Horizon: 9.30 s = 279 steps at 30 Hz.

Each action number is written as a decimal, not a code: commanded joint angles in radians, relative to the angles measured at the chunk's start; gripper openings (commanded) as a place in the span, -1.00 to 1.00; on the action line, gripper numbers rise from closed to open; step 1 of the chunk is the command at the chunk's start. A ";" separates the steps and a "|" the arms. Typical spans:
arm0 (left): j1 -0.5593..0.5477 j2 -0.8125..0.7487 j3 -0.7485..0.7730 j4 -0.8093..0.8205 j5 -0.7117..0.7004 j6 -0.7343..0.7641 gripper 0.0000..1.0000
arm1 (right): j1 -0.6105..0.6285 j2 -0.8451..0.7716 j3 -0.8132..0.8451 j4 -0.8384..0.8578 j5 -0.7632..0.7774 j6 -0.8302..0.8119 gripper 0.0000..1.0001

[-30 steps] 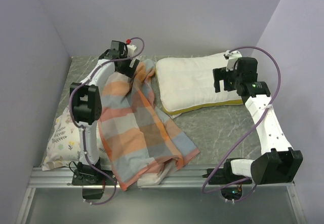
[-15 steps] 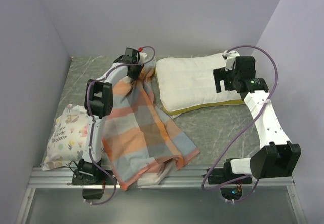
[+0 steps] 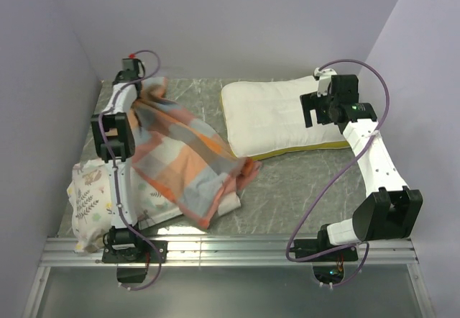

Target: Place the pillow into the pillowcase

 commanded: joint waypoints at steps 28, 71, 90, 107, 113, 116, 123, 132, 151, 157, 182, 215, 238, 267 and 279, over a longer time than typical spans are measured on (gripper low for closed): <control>-0.177 -0.415 -0.276 -0.241 0.689 0.007 0.99 | 0.206 0.419 0.401 -0.030 -0.073 -0.037 0.78; -0.389 -0.347 -0.401 -0.059 0.801 0.341 0.93 | 0.017 0.563 0.739 -0.231 -0.321 -0.143 -1.00; -0.392 -0.290 -0.073 -0.366 1.109 0.460 -0.99 | -0.110 0.378 0.524 -0.247 -0.318 -0.141 -1.00; -0.366 -0.011 0.126 0.516 0.613 -0.161 -0.82 | -0.119 0.257 0.331 -0.257 -0.320 -0.190 -1.00; -0.357 -0.112 -0.001 0.369 0.600 -0.038 0.67 | -0.116 0.258 0.274 -0.257 -0.355 -0.215 -1.00; -0.363 -0.242 -0.091 0.248 0.620 -0.027 0.99 | -0.116 0.260 0.216 -0.242 -0.358 -0.232 -1.00; -0.476 -0.390 -0.251 -0.005 0.615 -0.033 0.99 | -0.118 0.247 0.125 -0.249 -0.354 -0.313 -1.00; -0.562 -0.301 -0.185 -0.086 0.568 -0.043 0.99 | -0.118 0.226 0.119 -0.348 -0.341 -0.396 -1.00; -0.602 -0.367 -0.351 -0.215 0.542 0.060 -0.08 | -0.095 0.160 -0.008 -0.412 -0.400 -0.428 -1.00; -0.585 -0.399 -0.336 -0.215 0.591 0.040 -0.99 | -0.052 0.135 -0.059 -0.429 -0.398 -0.463 -1.00; -0.524 -0.577 -0.363 -0.211 0.818 0.005 -0.99 | 0.172 0.347 0.205 -0.405 -0.424 -0.406 -1.00; -0.441 -0.545 -0.249 -0.485 1.041 0.128 -0.20 | 0.227 0.700 0.555 -0.019 -0.091 0.130 -1.00; -0.407 -0.899 -0.765 -0.157 0.904 -0.160 0.75 | 0.232 0.326 0.209 -0.011 -0.450 -0.188 0.93; -0.467 -0.953 -0.898 -0.045 0.576 -0.226 0.69 | 0.436 0.459 0.103 0.226 -0.402 -0.304 -1.00; -0.490 -0.823 -0.898 0.102 0.634 -0.298 0.34 | 0.399 0.444 0.124 0.178 -0.482 -0.215 -1.00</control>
